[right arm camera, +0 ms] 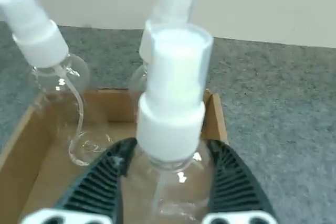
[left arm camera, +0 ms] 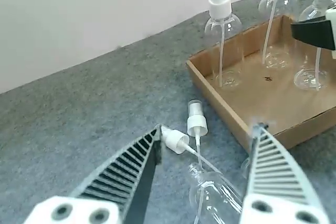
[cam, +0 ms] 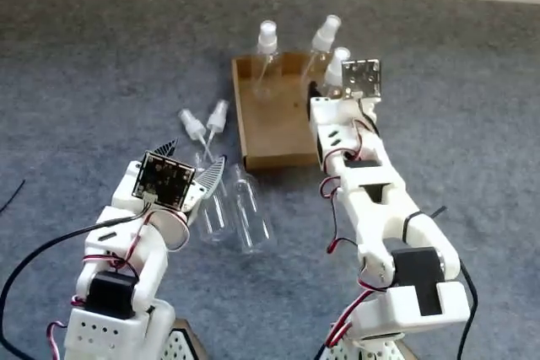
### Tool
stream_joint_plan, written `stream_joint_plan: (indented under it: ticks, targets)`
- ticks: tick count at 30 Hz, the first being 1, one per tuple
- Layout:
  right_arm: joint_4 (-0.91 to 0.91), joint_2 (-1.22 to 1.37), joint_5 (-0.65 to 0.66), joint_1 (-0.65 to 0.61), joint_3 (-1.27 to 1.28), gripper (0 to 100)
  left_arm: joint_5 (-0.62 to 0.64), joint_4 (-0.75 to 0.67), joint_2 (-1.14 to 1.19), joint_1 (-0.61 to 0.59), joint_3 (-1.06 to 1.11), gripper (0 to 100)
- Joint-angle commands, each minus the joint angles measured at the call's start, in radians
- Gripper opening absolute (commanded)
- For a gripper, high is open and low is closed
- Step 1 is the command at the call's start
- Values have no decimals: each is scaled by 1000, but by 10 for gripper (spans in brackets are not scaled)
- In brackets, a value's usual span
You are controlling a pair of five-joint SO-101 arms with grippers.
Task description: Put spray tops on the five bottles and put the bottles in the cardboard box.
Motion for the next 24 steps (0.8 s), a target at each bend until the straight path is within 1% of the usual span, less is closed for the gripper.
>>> stream_joint_plan:
  ticks: [1, 7, 12, 15, 21, 24]
  targets:
    - [-15, -8, 11, 13, -15, 166, -5, -29, -1, -16, -7, 252]
    - [-7, -10, 11, 4, -15, 209, -5, -29, -1, -16, -7, 252]
    - [136, -8, 11, -4, -81, 303, -5, -29, -1, -18, -7, 252]
    - [186, -8, 11, -4, -127, 344, -5, -28, -1, -18, -7, 252]
    - [222, -18, 9, -2, -174, 351, -5, -28, -1, -18, -7, 252]
    - [260, -81, 9, -2, -183, 351, -5, -28, -1, -18, -7, 252]
